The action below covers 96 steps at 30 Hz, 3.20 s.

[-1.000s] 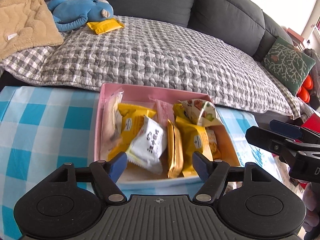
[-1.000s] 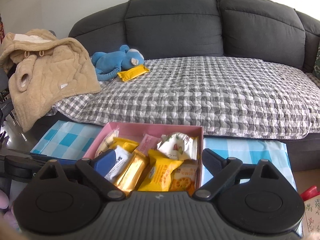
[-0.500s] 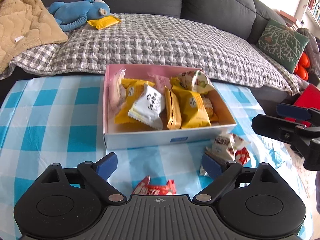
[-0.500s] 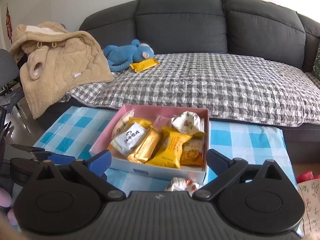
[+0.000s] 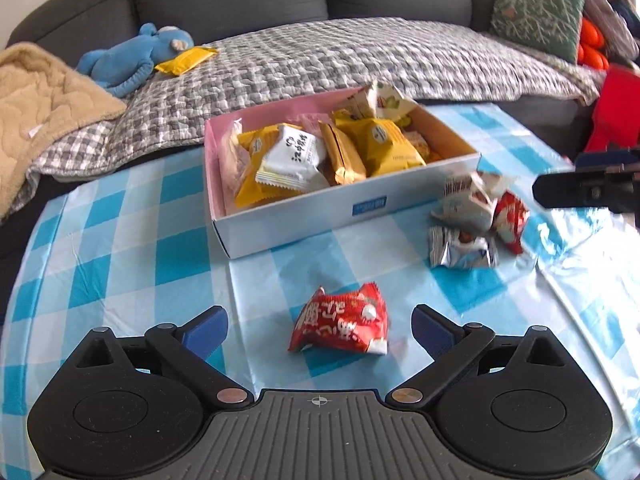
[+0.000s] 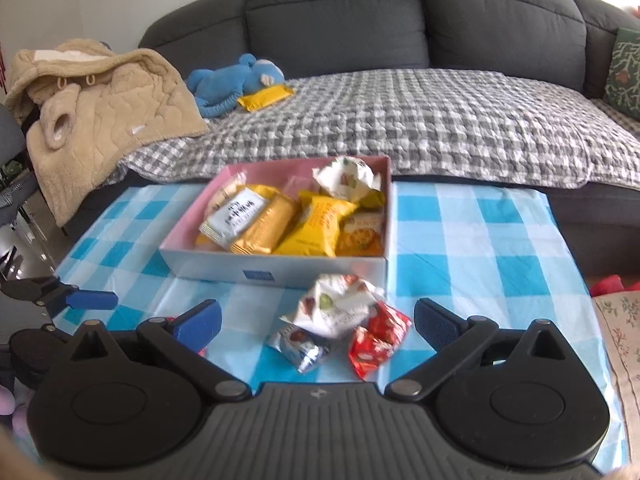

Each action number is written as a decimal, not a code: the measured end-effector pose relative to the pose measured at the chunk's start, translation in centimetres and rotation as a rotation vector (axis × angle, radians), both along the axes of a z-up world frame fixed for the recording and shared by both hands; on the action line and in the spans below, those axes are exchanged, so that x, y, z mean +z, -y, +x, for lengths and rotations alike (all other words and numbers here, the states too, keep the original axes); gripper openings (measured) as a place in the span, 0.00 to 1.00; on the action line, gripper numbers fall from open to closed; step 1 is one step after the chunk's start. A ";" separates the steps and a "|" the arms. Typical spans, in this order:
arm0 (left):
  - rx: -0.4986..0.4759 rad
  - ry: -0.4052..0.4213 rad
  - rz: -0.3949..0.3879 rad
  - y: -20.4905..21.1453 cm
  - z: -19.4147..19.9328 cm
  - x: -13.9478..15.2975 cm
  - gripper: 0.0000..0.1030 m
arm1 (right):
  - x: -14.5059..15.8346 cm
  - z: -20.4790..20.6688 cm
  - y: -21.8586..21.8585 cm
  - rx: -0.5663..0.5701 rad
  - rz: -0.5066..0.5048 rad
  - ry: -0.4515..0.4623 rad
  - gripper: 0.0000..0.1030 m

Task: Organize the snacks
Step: 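Withdraw both tools from the box toward the red candy packets, then grasp a red candy packet with the left tool while the right tool grasps another, then carry both red candy packets over the pink box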

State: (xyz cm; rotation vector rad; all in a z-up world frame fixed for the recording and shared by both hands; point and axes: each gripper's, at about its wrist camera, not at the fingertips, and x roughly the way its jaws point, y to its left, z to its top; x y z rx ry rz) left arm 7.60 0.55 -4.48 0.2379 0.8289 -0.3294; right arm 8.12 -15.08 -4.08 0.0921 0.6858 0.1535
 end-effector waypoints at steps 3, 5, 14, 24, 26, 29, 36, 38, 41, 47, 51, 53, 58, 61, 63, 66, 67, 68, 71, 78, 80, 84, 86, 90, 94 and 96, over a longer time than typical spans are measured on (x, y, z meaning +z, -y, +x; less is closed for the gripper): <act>-0.011 -0.002 0.021 0.1 -0.1 -0.8 0.96 | -0.6 0.0 0.3 -0.033 -0.033 -0.021 1.00; -0.009 -0.013 0.015 0.1 0.0 -1.2 0.96 | -1.2 0.3 0.6 -0.057 -0.060 -0.047 1.00; -0.013 -0.013 -0.030 0.3 0.8 -2.4 0.96 | -3.4 2.4 2.0 -0.171 -0.062 -0.138 0.98; -0.035 -0.006 -0.071 1.0 1.1 -2.7 0.80 | -5.3 4.6 1.6 -0.158 -0.097 -0.183 0.77; -0.037 -0.011 -0.069 1.2 1.2 -2.8 0.74 | -5.4 4.8 1.6 -0.152 -0.090 -0.184 0.76; -0.038 -0.019 -0.063 1.3 1.4 -3.1 0.66 | -5.4 4.8 1.6 -0.135 -0.078 -0.182 0.72; -0.026 -0.017 -0.065 1.1 1.5 -2.9 0.49 | -5.1 4.9 1.0 -0.084 -0.071 -0.180 0.50; -0.025 -0.014 -0.057 1.2 1.5 -2.8 0.46 | -5.1 5.0 0.9 -0.077 -0.072 -0.184 0.44; -0.023 -0.020 -0.054 1.2 1.5 -2.6 0.43 | -5.2 5.1 0.8 -0.076 -0.084 -0.193 0.34; 0.007 -0.040 -0.075 0.9 1.7 -2.3 0.39 | -4.9 4.9 1.1 -0.083 -0.057 -0.209 0.25; 0.017 -0.045 -0.087 0.6 1.7 -2.0 0.37 | -4.7 4.5 0.9 -0.079 -0.052 -0.218 0.25; 0.018 -0.047 -0.096 0.5 1.7 -1.8 0.36 | -4.4 4.2 0.9 -0.081 -0.043 -0.219 0.25; 0.019 -0.051 -0.114 0.4 1.5 -1.3 0.36 | -3.6 3.4 1.5 -0.100 0.000 -0.219 0.25; 0.016 -0.048 -0.127 0.4 1.4 -0.9 0.36 | -3.2 3.0 1.9 -0.111 0.023 -0.215 0.25; 0.014 -0.042 -0.136 0.3 1.3 -0.6 0.36 | -2.9 2.6 2.2 -0.115 0.040 -0.212 0.25; 0.018 -0.032 -0.150 0.2 1.2 0.1 0.36 | -2.4 2.1 2.5 -0.117 0.064 -0.203 0.25; 0.019 -0.026 -0.155 0.2 1.1 0.3 0.36 | -2.2 1.9 2.6 -0.118 0.071 -0.198 0.25; 0.020 -0.018 -0.161 0.1 1.1 0.6 0.36 | -2.1 1.7 2.6 -0.119 0.078 -0.194 0.25; 0.026 0.001 -0.177 0.0 1.0 1.4 0.36 | -1.5 1.4 2.8 -0.119 0.100 -0.173 0.25; 0.042 0.048 -0.201 0.3 1.3 3.4 0.36 | -0.3 2.2 2.9 -0.109 0.152 -0.117 0.25; 0.039 0.054 -0.201 0.7 1.5 3.8 0.36 | -0.1 3.0 2.7 -0.104 0.154 -0.099 0.25; 0.028 0.078 -0.183 1.4 2.3 4.4 0.36 | 0.0 4.4 2.6 -0.084 0.172 -0.060 0.25; 0.022 0.089 -0.176 1.8 3.0 4.7 0.36 | -0.3 4.9 2.5 -0.079 0.183 -0.054 0.25; 0.026 0.095 -0.175 2.5 5.4 5.1 0.36 | -0.5 5.9 2.3 -0.073 0.201 -0.044 0.25; 0.047 0.083 -0.189 2.9 8.2 5.1 0.36 | -0.5 6.9 2.3 -0.068 0.231 -0.017 0.25; 0.056 0.083 -0.186 3.2 9.6 5.0 0.37 | -0.7 7.5 2.4 -0.070 0.230 -0.010 0.25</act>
